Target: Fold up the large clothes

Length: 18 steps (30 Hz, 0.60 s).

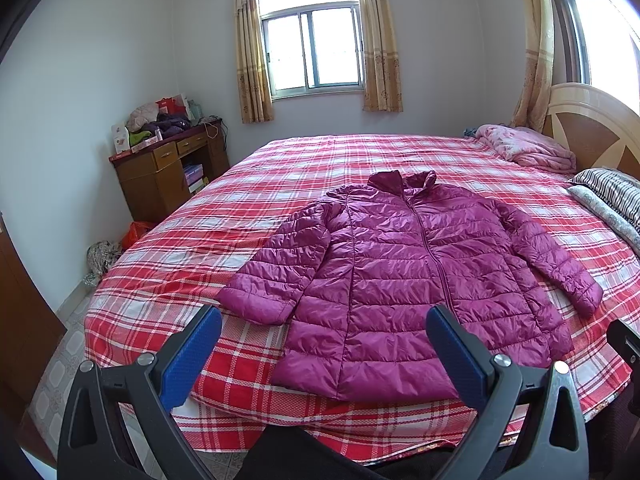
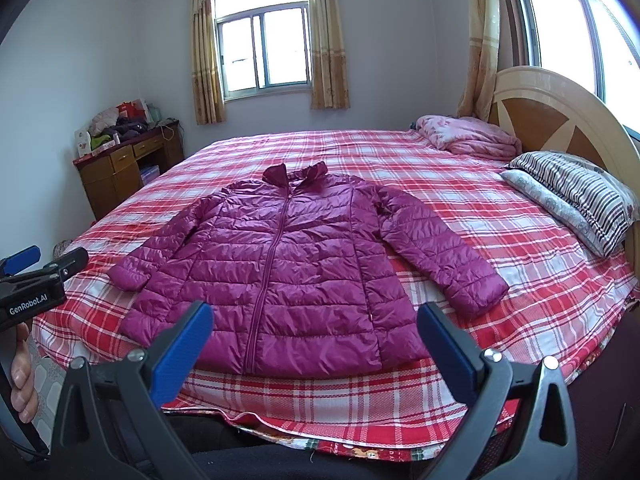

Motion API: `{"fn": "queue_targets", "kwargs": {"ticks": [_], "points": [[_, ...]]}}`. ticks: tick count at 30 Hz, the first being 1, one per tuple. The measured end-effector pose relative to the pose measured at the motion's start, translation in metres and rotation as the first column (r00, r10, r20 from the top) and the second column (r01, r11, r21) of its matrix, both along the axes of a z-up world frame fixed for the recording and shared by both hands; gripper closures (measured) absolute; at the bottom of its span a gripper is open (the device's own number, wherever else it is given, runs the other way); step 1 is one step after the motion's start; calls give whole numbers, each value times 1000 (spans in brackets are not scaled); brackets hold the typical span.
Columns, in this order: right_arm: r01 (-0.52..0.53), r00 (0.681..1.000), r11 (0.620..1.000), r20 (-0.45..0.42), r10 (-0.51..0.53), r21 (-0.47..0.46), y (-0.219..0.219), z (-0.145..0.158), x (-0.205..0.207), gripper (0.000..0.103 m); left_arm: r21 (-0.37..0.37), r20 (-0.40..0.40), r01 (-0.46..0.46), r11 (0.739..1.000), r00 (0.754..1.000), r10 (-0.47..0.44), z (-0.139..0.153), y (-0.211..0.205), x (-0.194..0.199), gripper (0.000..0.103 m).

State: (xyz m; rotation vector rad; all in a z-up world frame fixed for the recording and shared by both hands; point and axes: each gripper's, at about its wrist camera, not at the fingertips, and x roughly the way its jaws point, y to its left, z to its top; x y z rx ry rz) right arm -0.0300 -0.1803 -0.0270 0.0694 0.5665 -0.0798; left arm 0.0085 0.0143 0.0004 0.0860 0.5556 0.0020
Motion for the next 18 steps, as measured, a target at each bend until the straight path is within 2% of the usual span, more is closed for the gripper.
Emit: {"fn": "queue_targets", "kwargs": {"ticks": [18], "points": [[-13,999,1000,-43,14,18,-8,-14,15,0,3,-39,-9,1000,999,9,-20,3,17,1]]}}
